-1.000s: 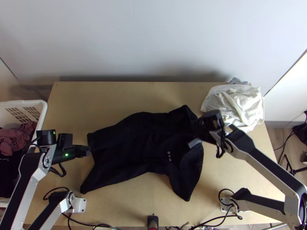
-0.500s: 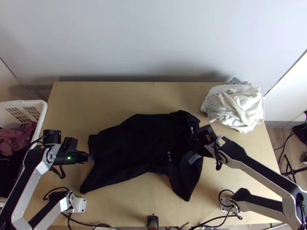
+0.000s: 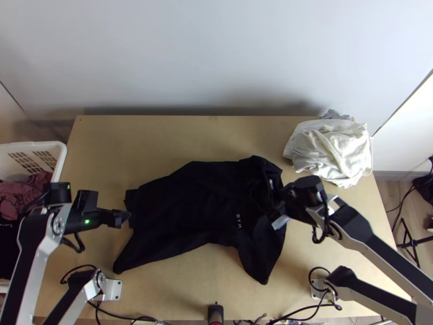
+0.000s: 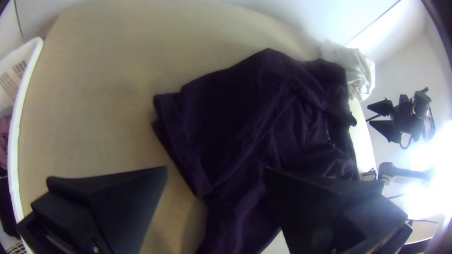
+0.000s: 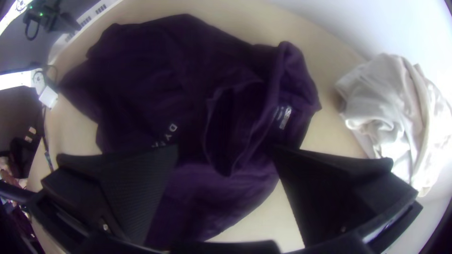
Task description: Fold the t-shirt
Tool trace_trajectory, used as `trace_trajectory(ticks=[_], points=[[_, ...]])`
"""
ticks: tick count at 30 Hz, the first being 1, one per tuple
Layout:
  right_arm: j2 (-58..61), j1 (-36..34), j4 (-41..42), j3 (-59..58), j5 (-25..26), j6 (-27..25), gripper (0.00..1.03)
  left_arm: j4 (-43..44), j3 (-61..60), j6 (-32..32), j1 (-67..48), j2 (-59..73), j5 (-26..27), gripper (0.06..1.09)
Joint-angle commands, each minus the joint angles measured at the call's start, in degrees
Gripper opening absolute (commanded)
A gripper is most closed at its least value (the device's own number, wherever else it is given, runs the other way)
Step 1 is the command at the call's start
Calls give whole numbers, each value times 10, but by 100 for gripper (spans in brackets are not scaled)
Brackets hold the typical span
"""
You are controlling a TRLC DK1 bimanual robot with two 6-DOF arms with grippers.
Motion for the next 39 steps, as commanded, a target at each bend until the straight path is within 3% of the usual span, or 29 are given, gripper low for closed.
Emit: trace_trajectory(ticks=[1, 4, 9, 17, 21, 24, 29, 35, 39], points=[[-12, -6, -118, 9, -60, 27, 98, -14, -17, -4, -39, -110, 6, 104], [31, -8, -162, 7, -76, 59, 98, -16, -16, -8, -62, -124, 6, 104], [44, -6, -176, -6, -100, 63, 98, -16, -16, -11, -66, -84, 6, 104], [85, -13, -224, 13, -139, 61, 98, -44, -6, -13, -60, 98, 6, 103], [110, -41, -273, 40, -171, 37, 98, -108, 23, 14, -65, 191, 6, 104], [134, -44, -323, 59, -199, 13, 98, -101, 25, 29, -57, 211, 5, 104], [161, -45, -334, 46, -204, -22, 98, -99, 38, 47, -47, 219, 3, 104], [174, 38, -377, 14, -214, -31, 97, -97, 49, 85, 2, 240, -2, 104], [186, 54, -377, -5, -227, -31, 97, -98, 48, 114, 32, 246, -2, 104]])
